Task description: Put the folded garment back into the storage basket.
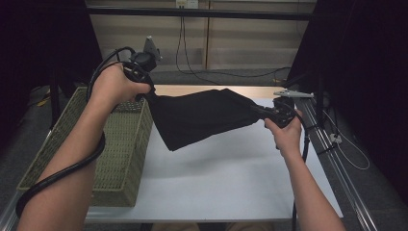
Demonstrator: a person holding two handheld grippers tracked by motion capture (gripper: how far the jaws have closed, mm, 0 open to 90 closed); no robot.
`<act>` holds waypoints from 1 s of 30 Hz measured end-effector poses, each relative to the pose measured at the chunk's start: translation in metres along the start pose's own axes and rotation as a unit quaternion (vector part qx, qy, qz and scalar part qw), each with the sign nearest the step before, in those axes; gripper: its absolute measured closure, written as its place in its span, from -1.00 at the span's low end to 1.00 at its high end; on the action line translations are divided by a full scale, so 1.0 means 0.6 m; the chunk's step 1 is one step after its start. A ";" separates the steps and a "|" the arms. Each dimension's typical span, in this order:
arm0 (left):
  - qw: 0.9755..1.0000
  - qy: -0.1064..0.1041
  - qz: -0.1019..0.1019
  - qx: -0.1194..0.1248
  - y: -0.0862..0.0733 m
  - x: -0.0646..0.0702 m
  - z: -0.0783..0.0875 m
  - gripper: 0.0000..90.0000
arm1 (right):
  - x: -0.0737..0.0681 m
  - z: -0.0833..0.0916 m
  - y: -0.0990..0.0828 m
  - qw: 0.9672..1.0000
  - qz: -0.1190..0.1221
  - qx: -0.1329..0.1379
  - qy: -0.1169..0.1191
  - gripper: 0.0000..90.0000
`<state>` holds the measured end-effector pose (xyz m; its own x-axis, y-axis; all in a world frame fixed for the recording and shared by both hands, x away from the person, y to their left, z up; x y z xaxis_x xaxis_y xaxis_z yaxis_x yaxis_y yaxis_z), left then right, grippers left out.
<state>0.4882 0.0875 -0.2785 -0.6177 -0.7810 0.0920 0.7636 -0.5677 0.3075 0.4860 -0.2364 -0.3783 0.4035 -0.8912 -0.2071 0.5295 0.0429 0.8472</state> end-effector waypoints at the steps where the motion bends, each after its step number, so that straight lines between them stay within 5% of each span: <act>1: 1.000 -0.002 0.002 0.000 -0.001 0.000 0.002 0.92 | -0.002 0.000 0.002 1.000 0.000 0.000 0.001 0.80; 30: 0.999 0.019 0.043 -0.002 -0.057 -0.043 0.069 0.92 | -0.074 -0.032 0.076 0.999 0.029 0.008 0.040 0.80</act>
<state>0.4704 0.1379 -0.2524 -0.5424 -0.8362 0.0812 0.8142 -0.4994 0.2959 0.5065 -0.1859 -0.3401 0.4914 -0.8489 -0.1946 0.4919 0.0861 0.8664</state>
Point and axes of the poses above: each handheld gripper's, and its own axes: z roughly backward along the jaws, y roughly out of its top, x roughly to its right, the point moved 9 cm from there along -z, roughly forward along the jaws, and after that the axes turned 1 degree about -y, right-handed, at the moved point
